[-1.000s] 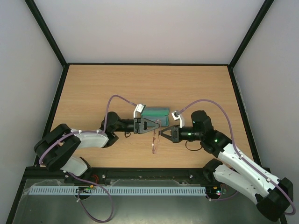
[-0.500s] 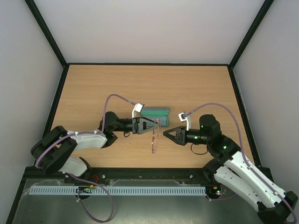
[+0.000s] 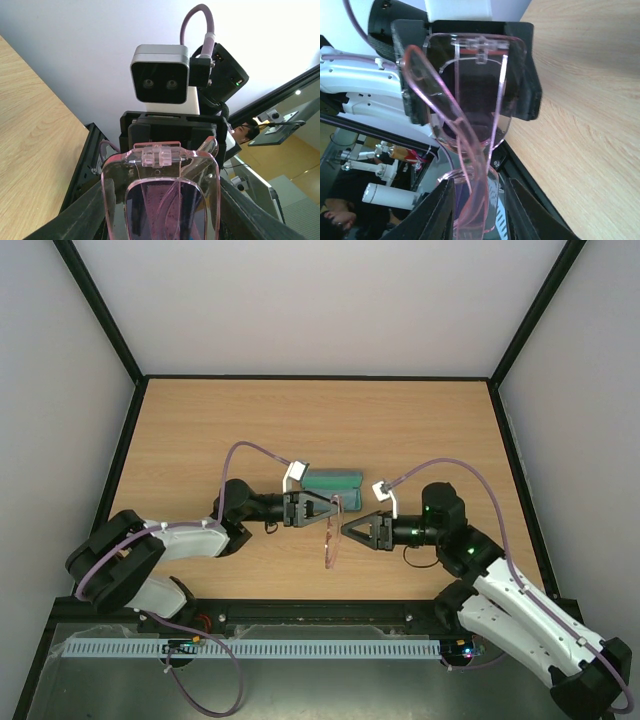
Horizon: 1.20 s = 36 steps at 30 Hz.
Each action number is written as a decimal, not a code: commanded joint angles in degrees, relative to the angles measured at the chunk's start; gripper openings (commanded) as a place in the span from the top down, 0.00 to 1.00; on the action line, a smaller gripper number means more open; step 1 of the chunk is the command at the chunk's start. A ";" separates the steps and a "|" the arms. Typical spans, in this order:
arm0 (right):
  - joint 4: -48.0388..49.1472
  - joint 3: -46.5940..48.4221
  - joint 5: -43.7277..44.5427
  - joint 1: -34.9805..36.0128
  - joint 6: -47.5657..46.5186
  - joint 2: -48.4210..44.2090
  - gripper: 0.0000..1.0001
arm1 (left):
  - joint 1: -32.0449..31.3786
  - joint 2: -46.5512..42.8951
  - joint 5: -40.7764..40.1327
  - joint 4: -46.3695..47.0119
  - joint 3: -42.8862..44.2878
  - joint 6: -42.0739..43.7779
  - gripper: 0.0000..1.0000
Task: Organize the sunglasses
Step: Adjust the sunglasses.
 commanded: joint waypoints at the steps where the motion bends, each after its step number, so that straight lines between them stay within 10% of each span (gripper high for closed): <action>1: 3.65 -1.34 -2.88 -0.14 1.28 1.14 0.75 | 0.33 0.39 0.18 7.65 1.75 -0.64 0.64; 36: -0.72 -1.00 1.36 0.12 -3.05 6.34 0.77 | 0.33 5.39 0.66 13.48 3.16 -4.19 0.65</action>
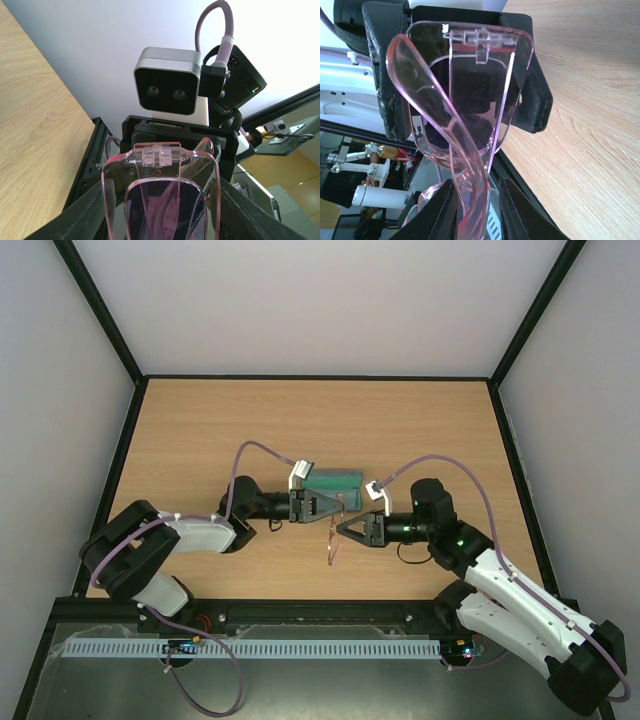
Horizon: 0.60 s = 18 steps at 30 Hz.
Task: Organize the sunglasses
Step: Adjust the sunglasses.
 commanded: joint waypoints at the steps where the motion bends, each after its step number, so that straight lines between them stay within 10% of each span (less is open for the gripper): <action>1: -2.88 -0.10 1.19 0.12 -2.10 0.36 0.77 | 0.07 0.76 0.59 12.94 1.98 -1.64 0.65; 18: 0.27 -0.12 -0.21 0.12 -1.00 0.64 0.91 | 0.11 3.57 0.86 16.77 2.01 -3.95 0.54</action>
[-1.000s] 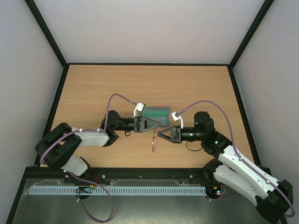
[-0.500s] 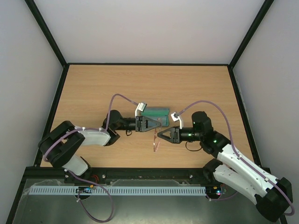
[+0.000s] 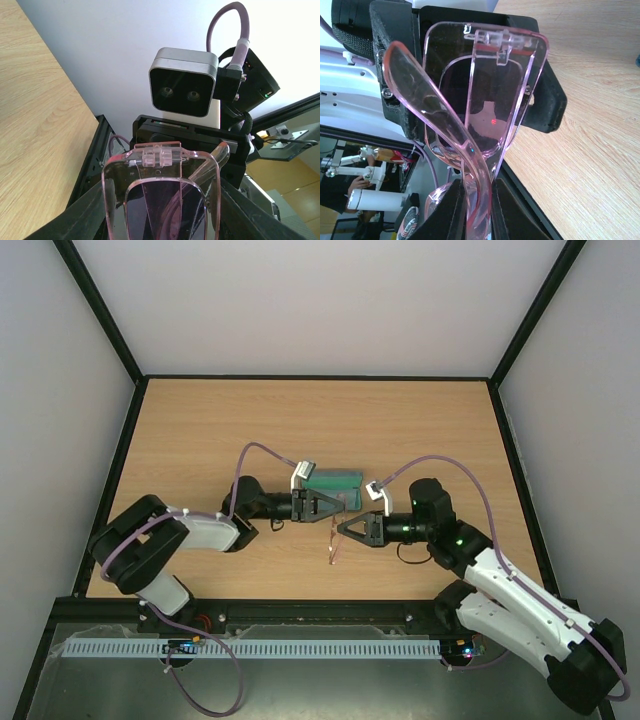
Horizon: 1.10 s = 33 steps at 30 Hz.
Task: Organize the sunglasses
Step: Adjust the sunglasses, then adjust the sunglasses case at the center of the board.
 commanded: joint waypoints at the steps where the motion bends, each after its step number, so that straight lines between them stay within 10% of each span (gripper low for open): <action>1: 1.44 -0.22 -1.29 0.14 -0.31 0.11 0.92 | 0.16 0.25 0.78 14.89 1.56 -2.38 0.47; 12: -8.85 4.77 9.67 -0.02 -5.29 1.75 0.97 | 8.26 -10.43 -3.99 0.59 -3.44 3.05 0.22; 19: -20.85 16.53 27.99 -0.70 -12.91 8.57 0.98 | 7.33 -26.27 -20.33 -43.09 -3.92 19.29 0.23; 33: -25.18 31.41 38.76 -1.45 -17.02 20.55 0.98 | -3.20 -9.99 -32.89 -33.20 -11.95 13.21 0.79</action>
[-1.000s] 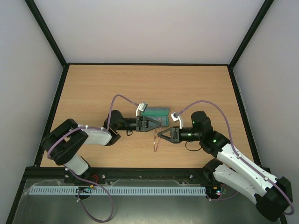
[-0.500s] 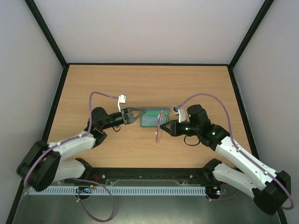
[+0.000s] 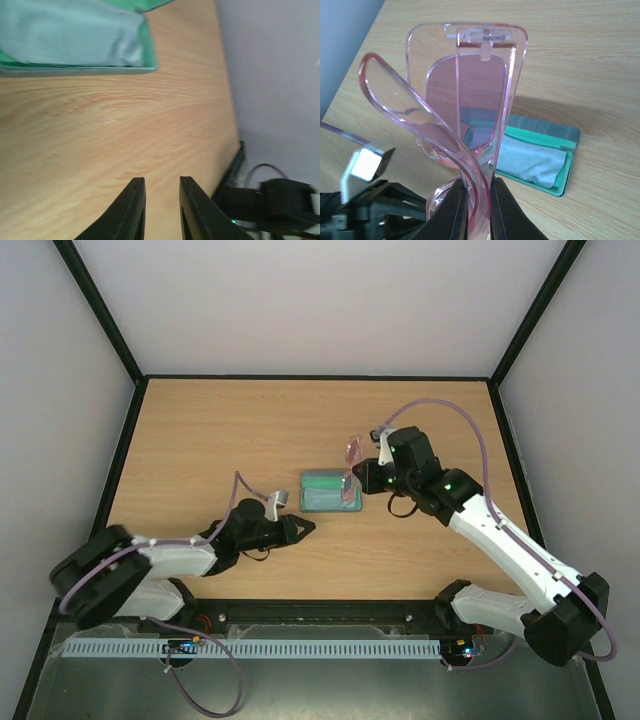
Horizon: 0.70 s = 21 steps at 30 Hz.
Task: Organize the sunglasses
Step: Adjust the sunglasses case at the center of the board.
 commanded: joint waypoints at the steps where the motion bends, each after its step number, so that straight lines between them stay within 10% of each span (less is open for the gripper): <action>1: -3.07 3.67 2.55 -0.34 -1.55 1.69 0.98 | -0.07 9.98 -3.75 8.12 0.88 -1.45 0.81; 21: -6.64 7.20 0.25 -0.45 -3.73 7.61 0.98 | 9.58 34.61 -3.01 10.48 15.89 1.12 0.98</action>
